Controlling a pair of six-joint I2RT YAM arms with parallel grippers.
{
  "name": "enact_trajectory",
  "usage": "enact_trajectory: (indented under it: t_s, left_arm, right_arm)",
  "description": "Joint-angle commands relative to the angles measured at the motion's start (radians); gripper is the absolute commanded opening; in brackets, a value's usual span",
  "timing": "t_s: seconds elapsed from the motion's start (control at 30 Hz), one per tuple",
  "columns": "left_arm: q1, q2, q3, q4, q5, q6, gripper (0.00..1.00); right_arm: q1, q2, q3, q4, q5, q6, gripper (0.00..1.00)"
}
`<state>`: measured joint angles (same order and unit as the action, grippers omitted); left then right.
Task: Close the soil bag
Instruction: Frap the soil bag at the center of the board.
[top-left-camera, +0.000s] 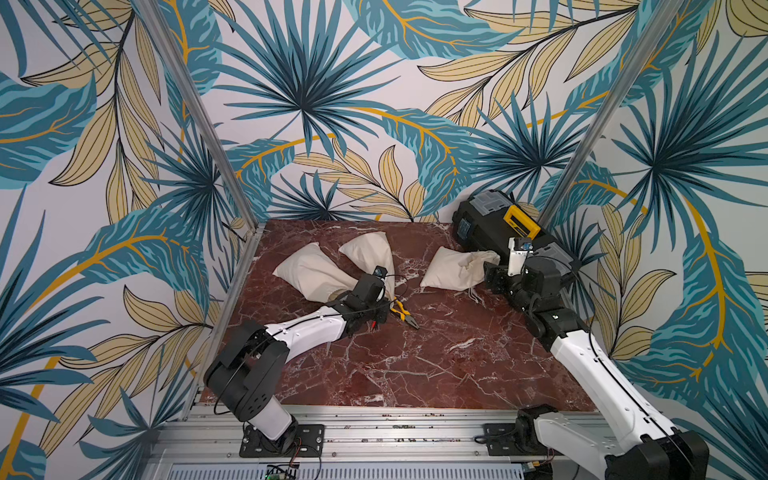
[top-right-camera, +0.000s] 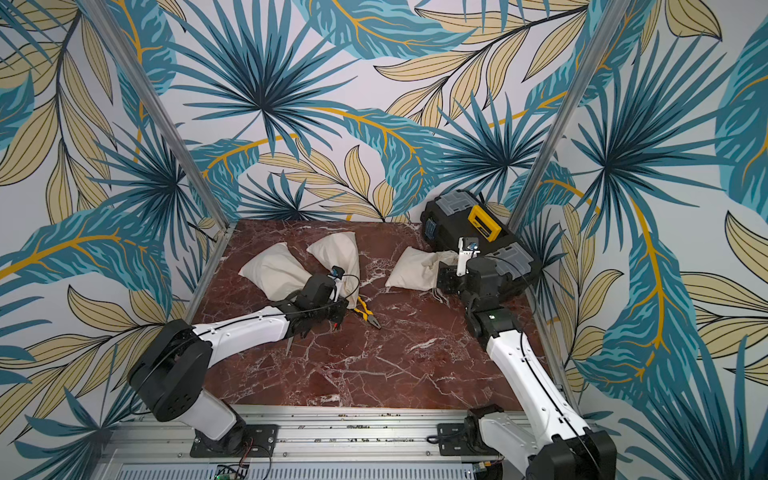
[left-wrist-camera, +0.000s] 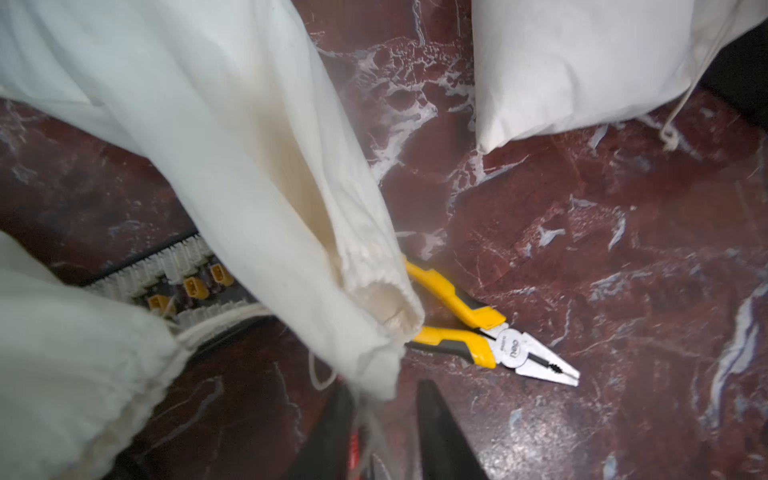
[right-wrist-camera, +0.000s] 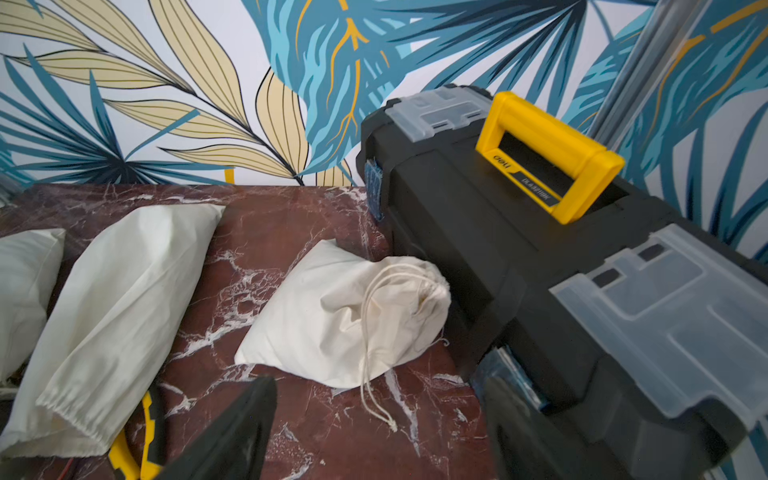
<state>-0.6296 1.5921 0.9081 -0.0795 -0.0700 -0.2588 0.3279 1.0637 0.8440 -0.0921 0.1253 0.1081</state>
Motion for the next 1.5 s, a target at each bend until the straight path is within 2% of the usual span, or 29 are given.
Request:
enact_trajectory:
  t_s: [0.0, 0.03, 0.13, 0.23, 0.4, 0.57, 0.67, 0.87, 1.0, 1.17, 1.3, 1.4, 1.47]
  left_arm:
    - [-0.002, -0.061, 0.033, -0.031, -0.024, 0.012, 0.04]
    - [-0.002, -0.103, 0.028, -0.057, -0.03, 0.016, 0.0]
    - [-0.002, -0.23, 0.014, -0.109, -0.063, 0.025, 0.0]
    - [-0.002, -0.33, 0.022, -0.151, -0.047, 0.04, 0.0]
    - [-0.002, -0.381, 0.087, -0.173, 0.024, 0.071, 0.0]
    - [-0.003, -0.37, 0.162, -0.192, 0.086, 0.093, 0.0]
    - [-0.002, -0.373, 0.166, -0.19, 0.096, 0.093, 0.0]
    - [-0.003, -0.377, 0.146, -0.173, 0.143, 0.081, 0.0]
    - [-0.002, -0.39, 0.126, -0.157, 0.158, 0.074, 0.0]
    - [-0.002, -0.414, 0.108, -0.158, 0.173, 0.074, 0.0]
    - [-0.002, -0.434, 0.094, -0.167, 0.17, 0.084, 0.0]
    - [-0.002, -0.446, 0.085, -0.172, 0.165, 0.086, 0.0]
    - [-0.002, -0.459, 0.083, -0.186, 0.158, 0.09, 0.0]
  right_arm:
    - [0.026, 0.011, -0.031, 0.07, -0.073, 0.018, 0.82]
    - [0.039, 0.017, -0.038, 0.092, -0.094, 0.016, 0.83]
    - [0.07, 0.042, -0.077, 0.185, -0.178, 0.018, 0.83]
    - [0.114, 0.081, -0.113, 0.317, -0.291, 0.009, 0.83]
    - [0.214, 0.176, -0.148, 0.507, -0.411, -0.05, 0.85]
    - [0.326, 0.256, -0.115, 0.567, -0.436, -0.148, 0.9]
    - [0.385, 0.261, -0.098, 0.574, -0.406, -0.208, 0.92]
    - [0.451, 0.23, -0.057, 0.521, -0.335, -0.305, 0.97]
    - [0.456, 0.286, 0.003, 0.492, -0.332, -0.321, 0.97]
    - [0.456, 0.417, 0.086, 0.463, -0.319, -0.316, 0.91]
    - [0.456, 0.459, 0.102, 0.46, -0.331, -0.312, 0.78]
    - [0.456, 0.459, 0.1, 0.454, -0.323, -0.311, 0.58]
    - [0.456, 0.454, 0.092, 0.451, -0.255, -0.309, 0.37]
